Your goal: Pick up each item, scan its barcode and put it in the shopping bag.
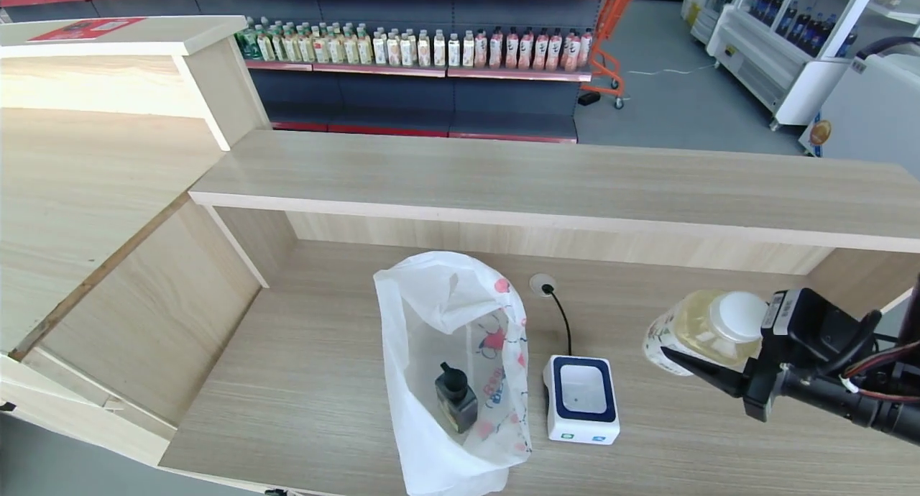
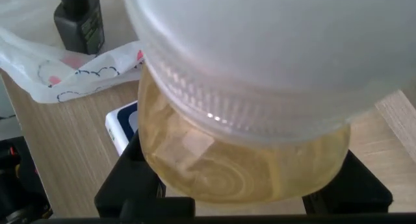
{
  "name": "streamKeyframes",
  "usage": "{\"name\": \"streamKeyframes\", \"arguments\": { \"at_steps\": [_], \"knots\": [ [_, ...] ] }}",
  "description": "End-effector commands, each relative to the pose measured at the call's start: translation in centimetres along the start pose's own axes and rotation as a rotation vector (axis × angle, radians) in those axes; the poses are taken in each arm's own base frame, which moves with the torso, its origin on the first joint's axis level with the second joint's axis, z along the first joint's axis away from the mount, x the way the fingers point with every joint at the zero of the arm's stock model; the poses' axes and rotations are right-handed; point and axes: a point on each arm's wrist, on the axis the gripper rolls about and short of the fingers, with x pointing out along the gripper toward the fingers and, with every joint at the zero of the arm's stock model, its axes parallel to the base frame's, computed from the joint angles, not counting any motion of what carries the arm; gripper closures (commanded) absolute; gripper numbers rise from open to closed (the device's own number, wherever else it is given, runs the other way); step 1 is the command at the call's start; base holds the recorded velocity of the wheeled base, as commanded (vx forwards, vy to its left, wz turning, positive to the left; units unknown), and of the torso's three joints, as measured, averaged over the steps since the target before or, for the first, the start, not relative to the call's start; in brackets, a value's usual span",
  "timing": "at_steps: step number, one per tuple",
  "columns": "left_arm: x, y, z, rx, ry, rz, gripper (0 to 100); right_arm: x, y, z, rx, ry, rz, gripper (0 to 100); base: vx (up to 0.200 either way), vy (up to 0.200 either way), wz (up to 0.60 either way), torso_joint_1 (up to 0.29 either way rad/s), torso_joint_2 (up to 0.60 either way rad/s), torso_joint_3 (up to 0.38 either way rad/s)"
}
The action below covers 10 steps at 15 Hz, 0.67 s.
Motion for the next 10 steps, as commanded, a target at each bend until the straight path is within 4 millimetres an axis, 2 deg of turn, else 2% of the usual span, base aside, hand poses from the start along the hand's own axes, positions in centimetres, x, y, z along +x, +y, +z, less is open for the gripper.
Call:
{"name": "streamKeyframes", "arguments": {
  "at_steps": [1, 5, 10],
  "knots": [
    [0.0, 0.0, 0.0, 0.0, 0.0, 0.001, 0, 0.9, 0.8, -1.5, 0.018, 0.029, 0.074, 100, 0.0, 0.0, 0.0, 0.0, 0.0, 0.0],
    [0.0, 0.0, 0.0, 0.0, 0.0, 0.001, 0, 1.4, 2.6, -3.6, -0.034, 0.064, 0.187, 100, 0.0, 0.0, 0.0, 0.0, 0.0, 0.0],
    [0.0, 0.0, 0.0, 0.0, 0.0, 0.001, 0, 3.6, 3.6, -6.3, -0.144, -0.033, 0.33, 100, 0.0, 0.0, 0.0, 0.0, 0.0, 0.0]
  ]
}}
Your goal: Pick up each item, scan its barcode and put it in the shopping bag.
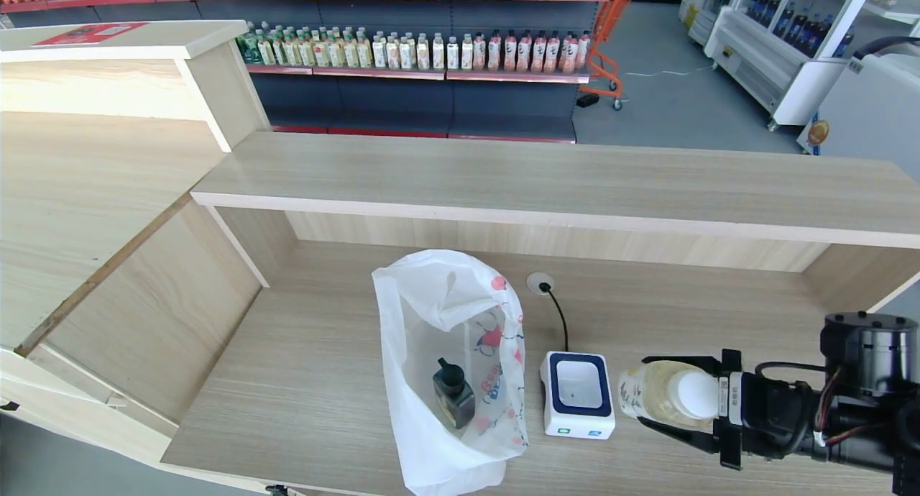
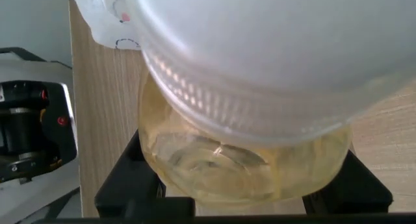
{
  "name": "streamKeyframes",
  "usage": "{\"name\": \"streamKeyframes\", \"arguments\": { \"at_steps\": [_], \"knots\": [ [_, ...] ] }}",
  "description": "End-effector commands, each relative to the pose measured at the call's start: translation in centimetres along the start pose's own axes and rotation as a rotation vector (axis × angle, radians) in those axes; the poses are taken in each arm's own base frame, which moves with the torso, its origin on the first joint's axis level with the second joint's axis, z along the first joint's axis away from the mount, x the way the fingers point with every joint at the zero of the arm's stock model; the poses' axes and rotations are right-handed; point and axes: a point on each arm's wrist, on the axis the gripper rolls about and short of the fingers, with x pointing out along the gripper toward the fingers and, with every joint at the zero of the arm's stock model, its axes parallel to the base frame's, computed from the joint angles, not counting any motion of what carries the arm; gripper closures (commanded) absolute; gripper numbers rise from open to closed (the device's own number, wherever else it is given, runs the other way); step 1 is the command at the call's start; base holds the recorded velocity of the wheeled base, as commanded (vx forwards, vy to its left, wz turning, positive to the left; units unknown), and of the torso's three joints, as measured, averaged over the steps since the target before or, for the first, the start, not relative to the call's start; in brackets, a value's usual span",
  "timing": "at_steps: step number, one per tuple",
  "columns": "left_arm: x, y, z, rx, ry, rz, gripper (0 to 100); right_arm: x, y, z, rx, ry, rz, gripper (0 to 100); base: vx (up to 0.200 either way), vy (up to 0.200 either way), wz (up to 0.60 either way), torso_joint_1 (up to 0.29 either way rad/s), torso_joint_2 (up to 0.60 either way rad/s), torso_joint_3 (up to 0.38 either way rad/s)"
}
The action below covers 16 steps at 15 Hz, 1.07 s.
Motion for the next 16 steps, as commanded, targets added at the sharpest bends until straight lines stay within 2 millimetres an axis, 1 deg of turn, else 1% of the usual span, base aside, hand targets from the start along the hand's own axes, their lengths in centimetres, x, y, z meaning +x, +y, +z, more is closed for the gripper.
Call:
{"name": "streamKeyframes", "arguments": {
  "at_steps": [1, 2, 5, 6, 8, 11, 14, 16],
  "knots": [
    [0.0, 0.0, 0.0, 0.0, 0.0, 0.001, 0, 1.5, 0.6, -1.7, 0.018, -0.01, 0.056, 100, 0.0, 0.0, 0.0, 0.0, 0.0, 0.0],
    [0.0, 0.0, 0.0, 0.0, 0.0, 0.001, 0, 2.0, 0.2, -1.9, 0.013, -0.019, 0.057, 100, 0.0, 0.0, 0.0, 0.0, 0.0, 0.0],
    [0.0, 0.0, 0.0, 0.0, 0.0, 0.001, 0, 4.7, -1.9, -3.5, -0.049, -0.088, 0.062, 100, 0.0, 0.0, 0.0, 0.0, 0.0, 0.0],
    [0.0, 0.0, 0.0, 0.0, 0.0, 0.001, 0, 5.4, -2.2, -3.9, -0.053, -0.1, 0.068, 100, 0.0, 0.0, 0.0, 0.0, 0.0, 0.0],
    [0.0, 0.0, 0.0, 0.0, 0.0, 0.001, 0, 6.2, -2.3, -4.5, -0.049, -0.123, 0.086, 100, 0.0, 0.0, 0.0, 0.0, 0.0, 0.0],
    [0.0, 0.0, 0.0, 0.0, 0.0, 0.001, 0, 6.8, -2.4, -5.1, -0.048, -0.125, 0.091, 100, 0.0, 0.0, 0.0, 0.0, 0.0, 0.0],
    [0.0, 0.0, 0.0, 0.0, 0.0, 0.001, 0, 7.8, -2.8, -5.7, -0.062, -0.13, 0.09, 100, 0.0, 0.0, 0.0, 0.0, 0.0, 0.0],
    [0.0, 0.0, 0.0, 0.0, 0.0, 0.001, 0, 8.8, -3.0, -5.6, -0.072, -0.156, 0.101, 100, 0.0, 0.0, 0.0, 0.0, 0.0, 0.0]
  ]
}}
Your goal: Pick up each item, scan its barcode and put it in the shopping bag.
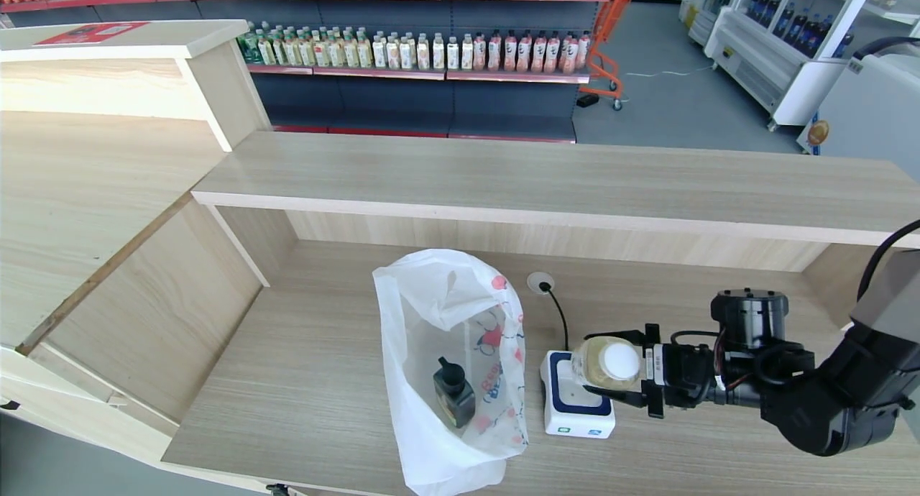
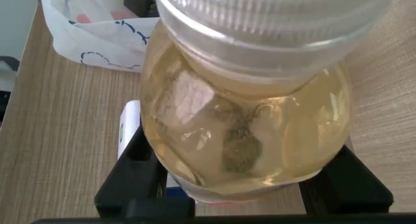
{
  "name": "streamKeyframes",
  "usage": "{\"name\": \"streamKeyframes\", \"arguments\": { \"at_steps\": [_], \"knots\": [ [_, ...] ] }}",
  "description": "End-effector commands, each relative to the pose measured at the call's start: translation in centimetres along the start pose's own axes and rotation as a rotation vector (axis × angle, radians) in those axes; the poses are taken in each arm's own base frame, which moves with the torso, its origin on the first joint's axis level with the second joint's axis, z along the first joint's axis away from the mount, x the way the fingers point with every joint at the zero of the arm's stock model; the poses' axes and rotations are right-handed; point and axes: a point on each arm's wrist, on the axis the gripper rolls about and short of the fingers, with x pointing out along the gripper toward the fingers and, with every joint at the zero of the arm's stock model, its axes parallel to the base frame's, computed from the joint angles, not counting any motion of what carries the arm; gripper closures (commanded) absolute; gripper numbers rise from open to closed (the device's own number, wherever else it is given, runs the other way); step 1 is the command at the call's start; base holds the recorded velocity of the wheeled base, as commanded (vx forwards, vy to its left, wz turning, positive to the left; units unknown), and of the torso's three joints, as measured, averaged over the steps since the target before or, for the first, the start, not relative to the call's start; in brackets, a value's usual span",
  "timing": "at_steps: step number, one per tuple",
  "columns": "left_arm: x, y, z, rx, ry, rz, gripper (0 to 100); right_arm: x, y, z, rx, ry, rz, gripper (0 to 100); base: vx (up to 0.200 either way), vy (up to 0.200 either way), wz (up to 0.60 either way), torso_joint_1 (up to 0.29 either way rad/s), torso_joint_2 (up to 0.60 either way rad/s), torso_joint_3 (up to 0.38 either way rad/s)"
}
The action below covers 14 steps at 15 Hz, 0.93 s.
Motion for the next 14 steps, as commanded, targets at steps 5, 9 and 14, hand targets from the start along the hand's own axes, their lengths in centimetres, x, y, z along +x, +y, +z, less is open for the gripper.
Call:
{"name": "streamKeyframes", "arguments": {
  "at_steps": [5, 9, 14],
  "knots": [
    [0.0, 0.0, 0.0, 0.0, 0.0, 0.001, 0, 1.6, -0.4, -0.7, -0.003, -0.017, 0.013, 100, 0.0, 0.0, 0.0, 0.0, 0.0, 0.0],
    [0.0, 0.0, 0.0, 0.0, 0.0, 0.001, 0, 1.8, -1.4, -0.5, -0.028, -0.027, -0.012, 100, 0.0, 0.0, 0.0, 0.0, 0.0, 0.0],
    [0.0, 0.0, 0.0, 0.0, 0.0, 0.001, 0, 1.8, -1.7, -0.3, -0.044, -0.032, -0.023, 100, 0.0, 0.0, 0.0, 0.0, 0.0, 0.0]
  ]
}}
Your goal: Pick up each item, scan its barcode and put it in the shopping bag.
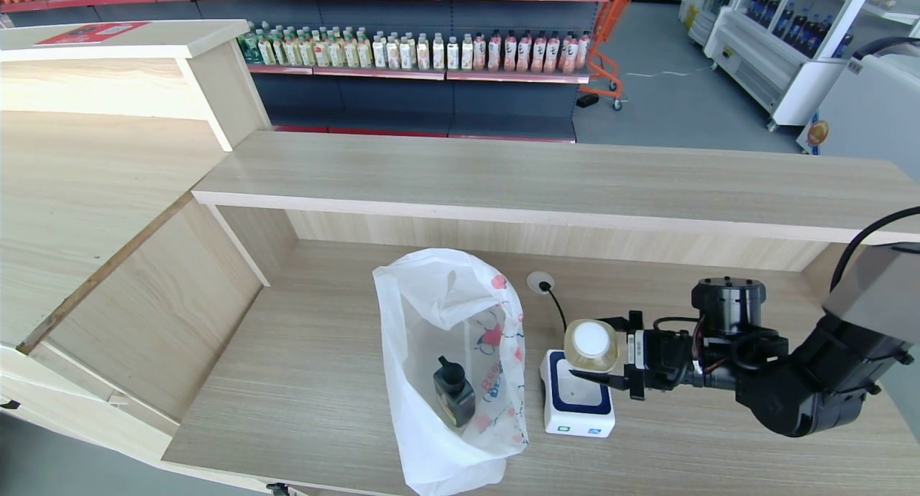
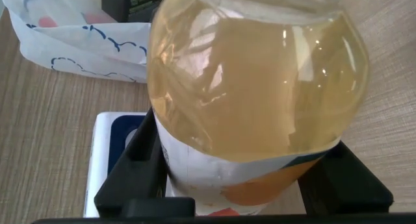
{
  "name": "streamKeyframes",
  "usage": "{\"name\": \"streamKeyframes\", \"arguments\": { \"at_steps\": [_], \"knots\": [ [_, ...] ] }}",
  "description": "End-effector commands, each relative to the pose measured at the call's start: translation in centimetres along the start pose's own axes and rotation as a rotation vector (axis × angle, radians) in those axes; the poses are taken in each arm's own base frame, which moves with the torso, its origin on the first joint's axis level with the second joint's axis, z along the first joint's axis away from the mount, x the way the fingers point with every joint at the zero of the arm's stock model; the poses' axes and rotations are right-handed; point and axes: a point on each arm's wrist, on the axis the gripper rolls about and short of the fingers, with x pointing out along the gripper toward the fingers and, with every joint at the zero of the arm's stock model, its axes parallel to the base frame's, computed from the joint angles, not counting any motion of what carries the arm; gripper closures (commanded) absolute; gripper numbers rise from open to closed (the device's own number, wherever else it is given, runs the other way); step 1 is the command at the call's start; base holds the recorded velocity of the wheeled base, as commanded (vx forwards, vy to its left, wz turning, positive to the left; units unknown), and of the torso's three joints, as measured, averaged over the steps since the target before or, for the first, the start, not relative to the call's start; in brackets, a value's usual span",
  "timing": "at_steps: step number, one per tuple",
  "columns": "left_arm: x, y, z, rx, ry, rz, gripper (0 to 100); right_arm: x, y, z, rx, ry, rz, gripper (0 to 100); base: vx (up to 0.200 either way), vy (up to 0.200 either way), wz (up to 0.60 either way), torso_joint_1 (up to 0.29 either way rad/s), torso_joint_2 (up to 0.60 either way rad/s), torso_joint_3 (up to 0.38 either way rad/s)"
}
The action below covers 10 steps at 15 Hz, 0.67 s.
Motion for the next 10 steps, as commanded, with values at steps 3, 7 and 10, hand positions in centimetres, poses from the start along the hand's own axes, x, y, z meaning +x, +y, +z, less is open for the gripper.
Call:
{"name": "streamKeyframes", "arguments": {
  "at_steps": [3, 7, 10],
  "knots": [
    [0.0, 0.0, 0.0, 0.0, 0.0, 0.001, 0, -0.01, -0.37, 0.12, -0.013, -0.006, -0.011, 100, 0.0, 0.0, 0.0, 0.0, 0.0, 0.0],
    [0.0, 0.0, 0.0, 0.0, 0.0, 0.001, 0, 0.16, -1.1, 0.12, -0.035, -0.013, -0.028, 100, 0.0, 0.0, 0.0, 0.0, 0.0, 0.0],
    [0.0, 0.0, 0.0, 0.0, 0.0, 0.001, 0, 0.15, -1.06, 0.12, -0.034, -0.014, -0.027, 100, 0.0, 0.0, 0.0, 0.0, 0.0, 0.0]
  ]
}}
